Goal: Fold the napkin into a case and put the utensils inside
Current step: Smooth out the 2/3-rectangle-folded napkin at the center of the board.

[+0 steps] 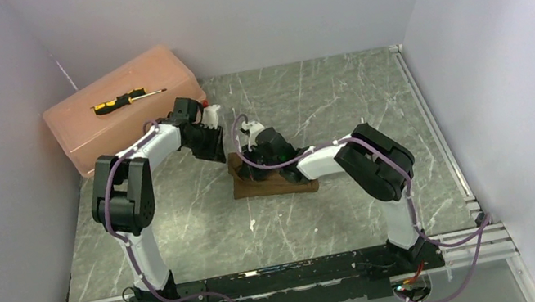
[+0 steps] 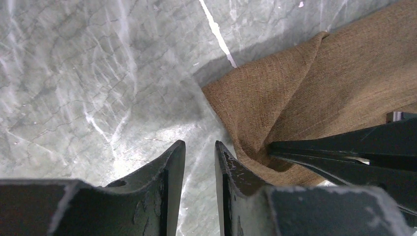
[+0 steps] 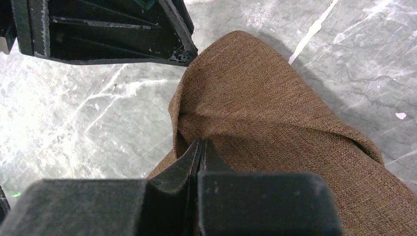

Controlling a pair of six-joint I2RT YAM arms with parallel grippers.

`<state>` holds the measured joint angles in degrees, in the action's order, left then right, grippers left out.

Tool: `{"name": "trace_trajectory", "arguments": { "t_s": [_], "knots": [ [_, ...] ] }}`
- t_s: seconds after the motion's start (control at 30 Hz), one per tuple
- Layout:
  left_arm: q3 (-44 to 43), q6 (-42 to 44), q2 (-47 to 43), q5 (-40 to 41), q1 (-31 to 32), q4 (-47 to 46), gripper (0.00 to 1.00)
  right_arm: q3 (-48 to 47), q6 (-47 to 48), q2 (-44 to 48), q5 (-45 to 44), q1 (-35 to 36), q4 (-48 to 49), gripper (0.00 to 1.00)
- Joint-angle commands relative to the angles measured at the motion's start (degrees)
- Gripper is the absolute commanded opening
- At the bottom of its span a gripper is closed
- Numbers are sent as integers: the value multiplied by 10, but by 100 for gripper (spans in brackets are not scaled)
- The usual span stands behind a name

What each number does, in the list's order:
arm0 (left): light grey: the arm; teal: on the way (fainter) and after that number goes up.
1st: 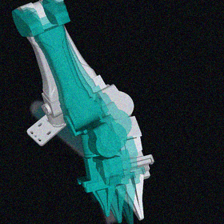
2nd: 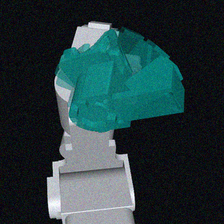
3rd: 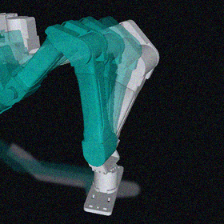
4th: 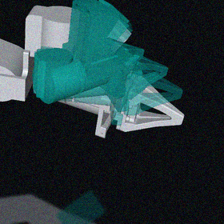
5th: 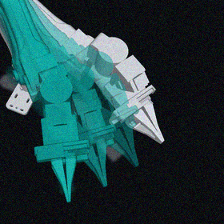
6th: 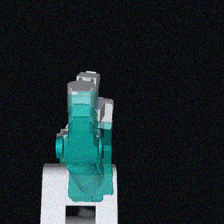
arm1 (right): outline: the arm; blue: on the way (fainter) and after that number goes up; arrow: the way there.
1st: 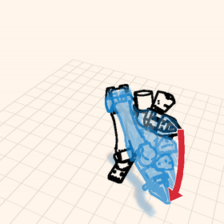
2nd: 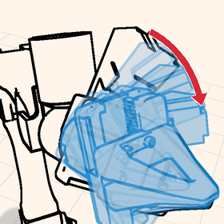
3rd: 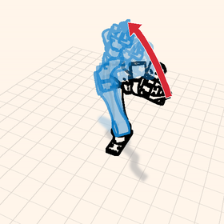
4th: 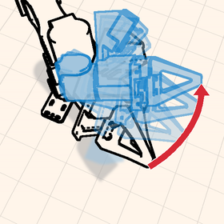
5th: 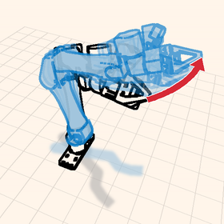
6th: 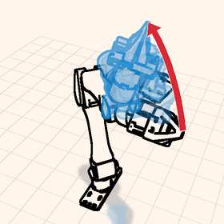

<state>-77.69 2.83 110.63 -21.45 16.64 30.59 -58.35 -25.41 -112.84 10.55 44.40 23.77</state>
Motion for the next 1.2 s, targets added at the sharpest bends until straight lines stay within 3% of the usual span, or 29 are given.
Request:
{"name": "trace_trajectory", "arguments": {
  "t_s": [0.0, 0.4, 0.93, 1.17],
  "knots": [
    [-13, 17, -11, -43, 1, -10, 35, 7, 16, 9, -4, 9, 38, 0],
    [-20, 31, 1, -71, 4, -8, 36, 34, 29, -11, -12, 17, 51, 0],
    [45, 103, -2, 56, 37, -45, 36, 45, -5, 17, 29, 9, 79, 0],
    [69, 119, -15, 61, 43, -47, 36, 23, -31, 14, 36, -4, 82, 0]
  ]
}}
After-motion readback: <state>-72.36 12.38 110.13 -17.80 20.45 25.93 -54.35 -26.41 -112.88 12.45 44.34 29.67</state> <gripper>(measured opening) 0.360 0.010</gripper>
